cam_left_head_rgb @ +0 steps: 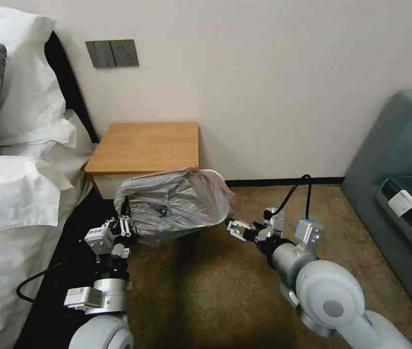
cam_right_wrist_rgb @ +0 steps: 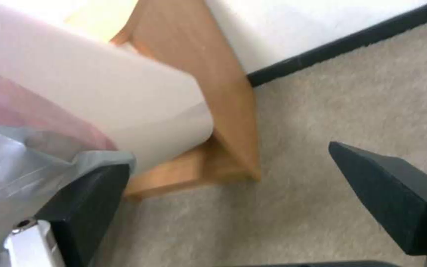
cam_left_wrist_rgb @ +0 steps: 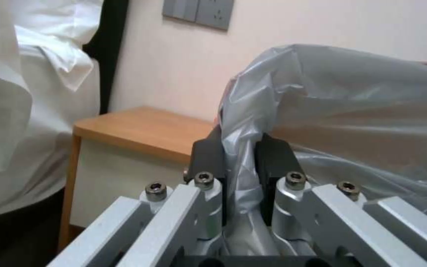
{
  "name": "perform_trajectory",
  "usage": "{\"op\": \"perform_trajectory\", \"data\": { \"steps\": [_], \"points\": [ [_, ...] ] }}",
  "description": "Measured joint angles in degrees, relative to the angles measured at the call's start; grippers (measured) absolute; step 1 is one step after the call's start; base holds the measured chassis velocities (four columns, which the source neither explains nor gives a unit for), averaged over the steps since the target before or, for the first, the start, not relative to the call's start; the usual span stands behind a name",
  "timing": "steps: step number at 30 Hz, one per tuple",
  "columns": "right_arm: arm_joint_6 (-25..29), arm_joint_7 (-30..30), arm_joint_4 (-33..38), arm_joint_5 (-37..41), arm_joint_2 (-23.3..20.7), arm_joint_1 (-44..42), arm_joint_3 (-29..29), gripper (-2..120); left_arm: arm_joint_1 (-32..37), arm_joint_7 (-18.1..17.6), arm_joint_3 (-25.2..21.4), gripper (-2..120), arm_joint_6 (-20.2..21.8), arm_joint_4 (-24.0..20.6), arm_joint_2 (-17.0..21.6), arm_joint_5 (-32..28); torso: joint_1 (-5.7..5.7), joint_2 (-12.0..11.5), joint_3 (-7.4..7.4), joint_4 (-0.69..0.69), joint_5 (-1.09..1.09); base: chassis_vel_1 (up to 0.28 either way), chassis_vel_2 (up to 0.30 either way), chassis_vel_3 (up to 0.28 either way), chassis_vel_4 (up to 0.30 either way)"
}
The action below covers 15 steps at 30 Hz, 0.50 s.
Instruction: Pick up the garbage bag from the table and place it over the trash can.
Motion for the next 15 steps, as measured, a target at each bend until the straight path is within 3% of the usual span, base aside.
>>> {"op": "perform_trajectory", "data": {
  "steps": [15],
  "points": [
    [1.42, -4.76, -1.85, -2.52, -1.06, 2.35, 1.15, 100, 0.59, 1.50, -0.28, 9, -0.80, 1.32, -0.28, 1.24, 0.00, 0.00, 0.00, 0.00, 0.00, 0.000, 0.000, 0.000, 0.000]
  ]
}}
